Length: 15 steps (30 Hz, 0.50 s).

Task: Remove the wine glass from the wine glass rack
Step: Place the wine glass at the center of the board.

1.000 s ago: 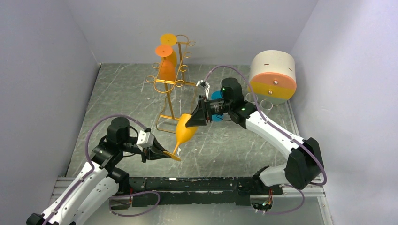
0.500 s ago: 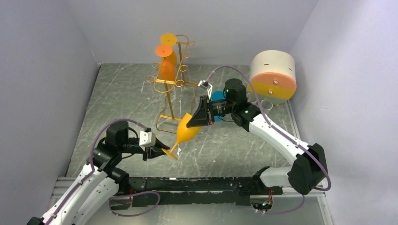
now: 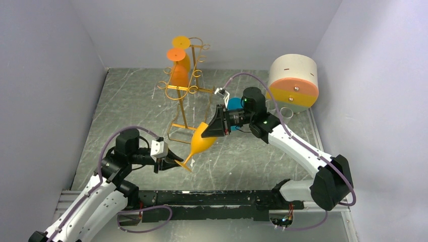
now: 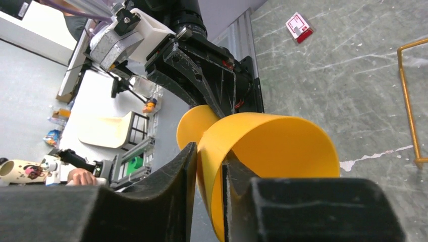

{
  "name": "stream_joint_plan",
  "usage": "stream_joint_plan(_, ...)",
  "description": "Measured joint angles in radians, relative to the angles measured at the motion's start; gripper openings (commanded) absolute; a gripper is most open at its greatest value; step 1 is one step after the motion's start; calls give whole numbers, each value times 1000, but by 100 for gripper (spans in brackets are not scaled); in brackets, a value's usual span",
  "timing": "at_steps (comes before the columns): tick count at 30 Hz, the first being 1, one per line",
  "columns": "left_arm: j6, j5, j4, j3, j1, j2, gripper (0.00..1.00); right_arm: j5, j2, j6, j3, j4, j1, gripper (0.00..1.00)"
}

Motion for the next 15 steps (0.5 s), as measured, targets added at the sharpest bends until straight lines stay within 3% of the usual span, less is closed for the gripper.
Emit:
stream_joint_plan(4,-1,-8,1,0,0,-14,14,-7,-3,35,0,14,-4,8)
stream_joint_plan(6,0,-16,5,0,1,-14,23,-19,-5,62,0,33,-7,1)
stream_joint_plan(11,-5,-61,24,0,4,-13,46,-44,-5,124,-5,79,-6,0)
stream_joint_plan(15,-17,-93,27,0,5,-20,56,4,-11,115,-13,66,-8,0)
